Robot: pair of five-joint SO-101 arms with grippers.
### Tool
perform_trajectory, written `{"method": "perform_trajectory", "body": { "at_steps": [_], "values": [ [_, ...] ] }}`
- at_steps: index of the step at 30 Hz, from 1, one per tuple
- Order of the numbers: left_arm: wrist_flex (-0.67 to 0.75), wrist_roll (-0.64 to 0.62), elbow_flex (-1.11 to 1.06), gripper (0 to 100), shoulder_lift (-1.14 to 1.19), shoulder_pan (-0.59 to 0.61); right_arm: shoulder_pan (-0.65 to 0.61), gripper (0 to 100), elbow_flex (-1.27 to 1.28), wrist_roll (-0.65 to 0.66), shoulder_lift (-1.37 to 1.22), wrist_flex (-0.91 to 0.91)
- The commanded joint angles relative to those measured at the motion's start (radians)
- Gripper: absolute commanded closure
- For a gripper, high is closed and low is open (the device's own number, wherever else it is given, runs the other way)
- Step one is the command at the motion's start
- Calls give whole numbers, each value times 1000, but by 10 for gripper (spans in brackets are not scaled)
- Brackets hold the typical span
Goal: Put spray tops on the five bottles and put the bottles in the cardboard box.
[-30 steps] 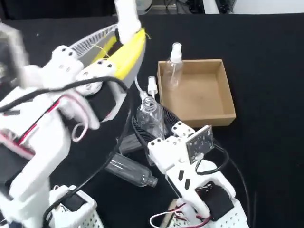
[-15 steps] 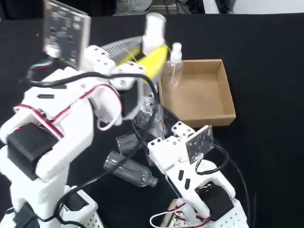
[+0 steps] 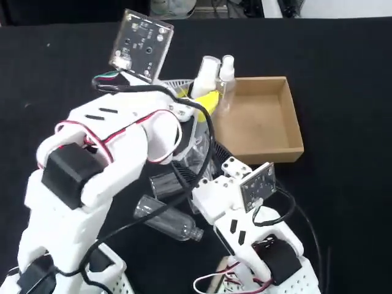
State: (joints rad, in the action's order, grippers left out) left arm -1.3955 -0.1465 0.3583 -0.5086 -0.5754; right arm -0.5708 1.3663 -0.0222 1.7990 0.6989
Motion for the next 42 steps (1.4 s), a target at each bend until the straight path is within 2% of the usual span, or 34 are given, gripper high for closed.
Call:
{"method": "perform_trajectory", "body": {
  "at_steps": [1,4,12,15,20,26,32,37,42],
  "values": [
    [-2,0,-7,877,-12,13,-6,988,5,-8,76,-23],
    [-28,-2,-5,819,-41,16,-6,988,15,-8,76,-26],
    [-72,6,-10,820,-137,19,-6,988,15,-8,76,-31],
    [-66,6,-5,819,-141,79,-6,988,15,-8,76,-31],
    [28,8,-45,819,-118,173,-8,988,15,-8,76,-31],
    [43,129,-102,819,-69,182,-8,988,15,-8,76,-31],
    [34,133,-99,819,-71,171,-8,988,15,-8,76,-31],
    [-68,130,-84,819,-71,170,-6,988,15,-8,76,-31],
    [-74,129,-82,819,-71,170,-6,988,15,-8,76,-31]
  ]
}}
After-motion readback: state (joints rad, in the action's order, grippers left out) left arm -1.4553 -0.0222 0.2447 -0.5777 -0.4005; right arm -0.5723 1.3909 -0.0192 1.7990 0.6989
